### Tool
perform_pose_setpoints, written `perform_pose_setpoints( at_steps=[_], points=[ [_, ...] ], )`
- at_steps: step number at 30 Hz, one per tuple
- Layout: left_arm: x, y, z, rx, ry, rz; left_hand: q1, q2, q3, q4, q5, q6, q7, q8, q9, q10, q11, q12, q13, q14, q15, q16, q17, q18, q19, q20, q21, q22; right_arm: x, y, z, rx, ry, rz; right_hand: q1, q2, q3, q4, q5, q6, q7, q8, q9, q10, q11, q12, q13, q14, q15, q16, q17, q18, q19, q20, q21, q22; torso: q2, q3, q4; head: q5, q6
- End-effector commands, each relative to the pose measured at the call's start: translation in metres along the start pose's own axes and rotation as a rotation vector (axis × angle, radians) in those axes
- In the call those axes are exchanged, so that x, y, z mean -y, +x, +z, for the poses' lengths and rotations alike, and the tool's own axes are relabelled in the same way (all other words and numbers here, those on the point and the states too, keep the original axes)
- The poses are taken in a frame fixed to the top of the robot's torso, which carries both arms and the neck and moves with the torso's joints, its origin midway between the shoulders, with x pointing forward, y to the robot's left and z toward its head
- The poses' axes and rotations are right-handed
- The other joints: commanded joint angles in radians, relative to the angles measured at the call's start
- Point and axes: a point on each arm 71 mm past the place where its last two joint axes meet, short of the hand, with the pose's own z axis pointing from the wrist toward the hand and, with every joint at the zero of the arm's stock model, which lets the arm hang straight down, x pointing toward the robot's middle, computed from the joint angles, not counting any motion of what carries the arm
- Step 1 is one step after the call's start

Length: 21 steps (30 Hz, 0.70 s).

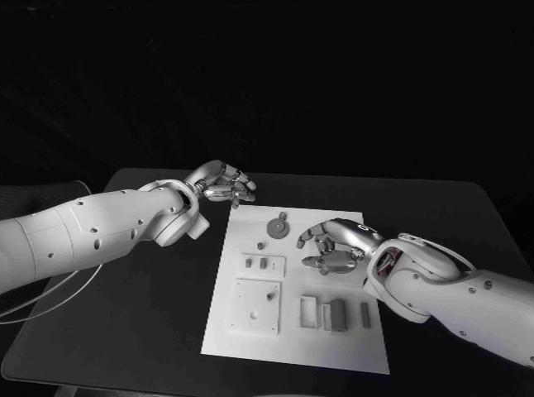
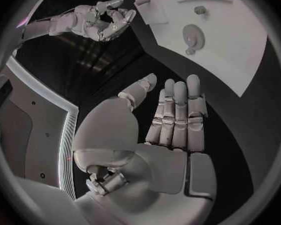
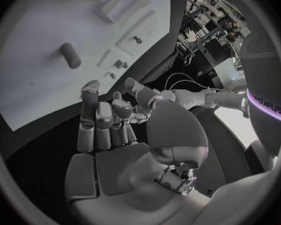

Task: Assemble the parts on the task board

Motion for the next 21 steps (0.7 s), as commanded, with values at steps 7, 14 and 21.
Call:
perform_pose_setpoints(
  at_steps=[7,14,21],
  points=[
    [-0.001,-0.004,-0.002,0.012,0.005,0.004,0.01,0.001,-0.003,0.001,-0.003,0.0,0.007,0.007,-0.002,0.003,-0.005,-0.004,-0.001,0.005,0.001,0.0,0.003,0.021,0.004,-0.001,-0.005,0.002,0.036,-0.01,-0.018,0.017,0.088,0.023,-0.018,-0.015,-0.005,0.003,0.001,0.002,0.003,0.001,-0.006,0.005,0.005,0.006,-0.002,0.006,-0.002,0.005,-0.002,0.014,0.004,0.0,0.005,0.017,0.001,-0.0007,0.0004,-0.012,0.005],
    [-0.001,-0.004,-0.003,0.01,0.005,0.003,0.01,0.0,-0.003,0.001,-0.003,0.0,0.007,0.007,-0.002,0.004,-0.005,-0.004,0.0,0.005,0.001,0.0,0.003,0.021,0.004,-0.001,-0.005,0.002,0.058,-0.006,-0.025,0.005,0.132,0.025,-0.028,-0.029,-0.006,0.007,-0.008,-0.006,0.005,-0.003,-0.011,0.005,0.007,0.006,-0.004,0.006,0.0,0.004,-0.003,0.014,0.004,0.0,0.004,0.016,0.001,-0.0023,0.0019,-0.021,0.006],
    [-0.001,-0.004,-0.003,0.009,0.006,0.002,0.01,0.0,-0.003,0.001,-0.003,0.0,0.007,0.007,-0.002,0.004,-0.005,-0.004,0.0,0.005,0.001,0.0,0.004,0.021,0.004,-0.001,-0.005,0.003,0.065,0.013,-0.026,-0.028,0.15,0.025,-0.042,-0.043,-0.014,0.006,-0.007,-0.035,0.014,-0.017,-0.022,0.001,0.015,0.005,-0.006,0.003,0.008,0.003,-0.004,0.014,0.002,0.001,0.002,0.015,0.001,-0.0014,0.004,-0.021,0.003]
  ],
)
